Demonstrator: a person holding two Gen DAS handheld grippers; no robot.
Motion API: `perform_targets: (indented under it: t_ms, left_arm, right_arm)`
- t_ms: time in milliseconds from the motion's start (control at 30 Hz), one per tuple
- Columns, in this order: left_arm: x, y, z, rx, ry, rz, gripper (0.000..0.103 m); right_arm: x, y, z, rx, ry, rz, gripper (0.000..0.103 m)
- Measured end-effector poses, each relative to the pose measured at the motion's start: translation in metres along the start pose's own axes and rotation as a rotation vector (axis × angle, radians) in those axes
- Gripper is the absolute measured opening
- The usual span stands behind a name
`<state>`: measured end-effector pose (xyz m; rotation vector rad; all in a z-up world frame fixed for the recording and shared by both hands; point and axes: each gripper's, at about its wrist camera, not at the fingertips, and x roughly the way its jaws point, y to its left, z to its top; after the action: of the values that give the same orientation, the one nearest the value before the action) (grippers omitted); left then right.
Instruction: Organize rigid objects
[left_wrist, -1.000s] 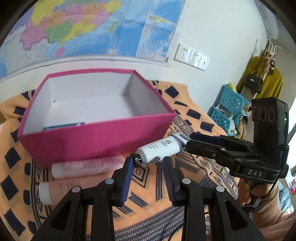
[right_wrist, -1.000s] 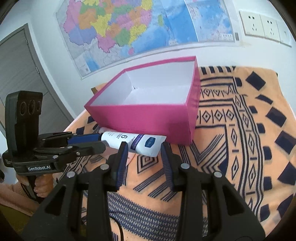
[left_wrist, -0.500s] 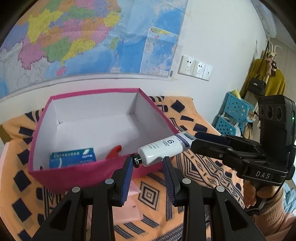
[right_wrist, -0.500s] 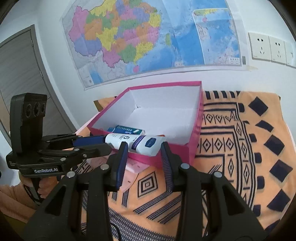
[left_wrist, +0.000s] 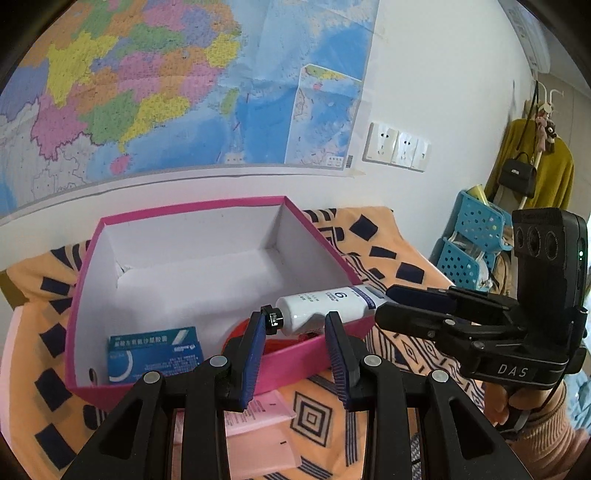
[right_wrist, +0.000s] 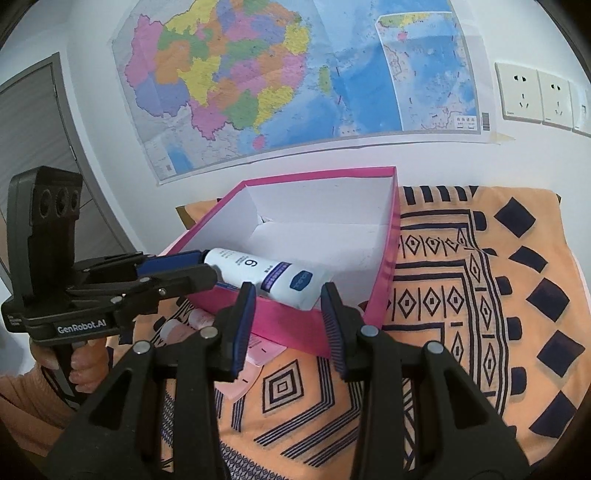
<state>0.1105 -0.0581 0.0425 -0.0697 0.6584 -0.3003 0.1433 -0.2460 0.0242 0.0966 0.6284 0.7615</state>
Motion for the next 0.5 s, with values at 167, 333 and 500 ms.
perform_targets:
  t_ms: [167, 333, 500]
  left_arm:
    - [0.007, 0.003, 0.004, -0.003, 0.001, 0.003, 0.032]
    - [0.016, 0.006, 0.005, -0.004, 0.019, 0.004, 0.032]
    - [0.025, 0.007, 0.006, -0.007, 0.033, 0.007, 0.032]
  right_arm:
    - [0.007, -0.004, 0.003, 0.004, 0.016, -0.003, 0.040]
    - [0.013, -0.011, 0.005, 0.025, 0.028, 0.005, 0.040]
    - [0.018, -0.016, 0.006, 0.037, 0.034, -0.006, 0.040]
